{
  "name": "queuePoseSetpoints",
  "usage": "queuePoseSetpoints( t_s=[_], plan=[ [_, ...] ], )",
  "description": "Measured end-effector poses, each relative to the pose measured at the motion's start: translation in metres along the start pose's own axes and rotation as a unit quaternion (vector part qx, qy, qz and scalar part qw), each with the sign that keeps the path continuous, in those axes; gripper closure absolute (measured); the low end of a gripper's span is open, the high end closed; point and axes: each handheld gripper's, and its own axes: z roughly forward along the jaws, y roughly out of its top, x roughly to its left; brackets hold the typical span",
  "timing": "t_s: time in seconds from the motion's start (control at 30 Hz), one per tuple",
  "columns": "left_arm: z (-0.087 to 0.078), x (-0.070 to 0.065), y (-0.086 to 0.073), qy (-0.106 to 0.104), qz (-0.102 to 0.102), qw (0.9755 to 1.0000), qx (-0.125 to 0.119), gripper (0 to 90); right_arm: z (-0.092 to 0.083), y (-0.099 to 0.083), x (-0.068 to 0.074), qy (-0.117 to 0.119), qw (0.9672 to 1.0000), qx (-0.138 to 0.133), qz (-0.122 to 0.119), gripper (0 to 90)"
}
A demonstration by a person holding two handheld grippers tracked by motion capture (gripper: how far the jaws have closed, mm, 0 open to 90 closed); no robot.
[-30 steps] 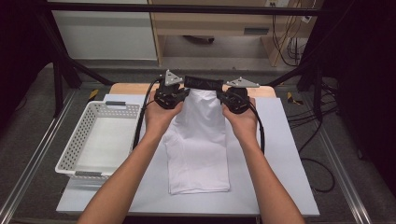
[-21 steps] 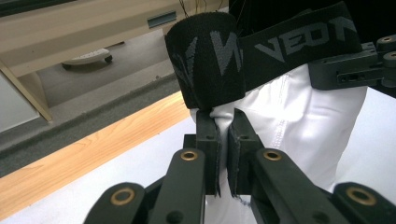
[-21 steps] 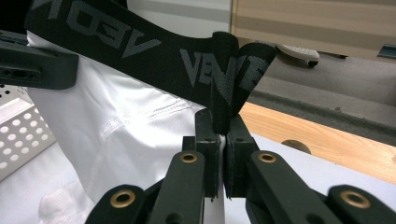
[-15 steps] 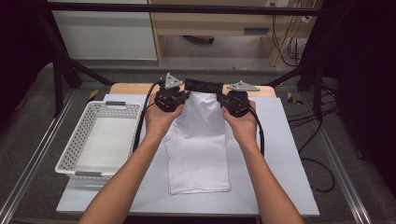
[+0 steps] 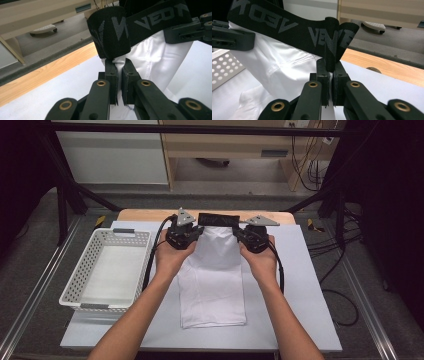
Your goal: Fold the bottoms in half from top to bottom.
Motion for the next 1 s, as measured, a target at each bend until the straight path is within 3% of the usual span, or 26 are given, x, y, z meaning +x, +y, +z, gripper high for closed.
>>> queuePoseSetpoints(
  t_s=[0.27, 0.6, 0.7, 1.0],
  plan=[
    [-0.009, -0.006, -0.013, -0.016, 0.006, 0.9998, -0.003, 85.6, -0.011, -0.015, 0.006, 0.012, 0.9999, -0.003, -0.008, 87.1],
    [-0.017, -0.019, -0.051, -0.039, 0.007, 0.9992, 0.004, 85.5, -0.019, -0.048, 0.015, 0.028, 0.9995, 0.009, -0.009, 87.1],
    [-0.02, -0.025, -0.063, -0.044, 0.018, 0.9988, 0.01, 85.5, -0.021, -0.059, 0.018, 0.033, 0.9993, 0.014, -0.014, 87.1],
    [-0.025, -0.037, -0.1, -0.069, -0.007, 0.9975, 0.014, 85.5, -0.029, -0.092, 0.028, 0.046, 0.9982, 0.032, -0.022, 87.0]
  ],
)
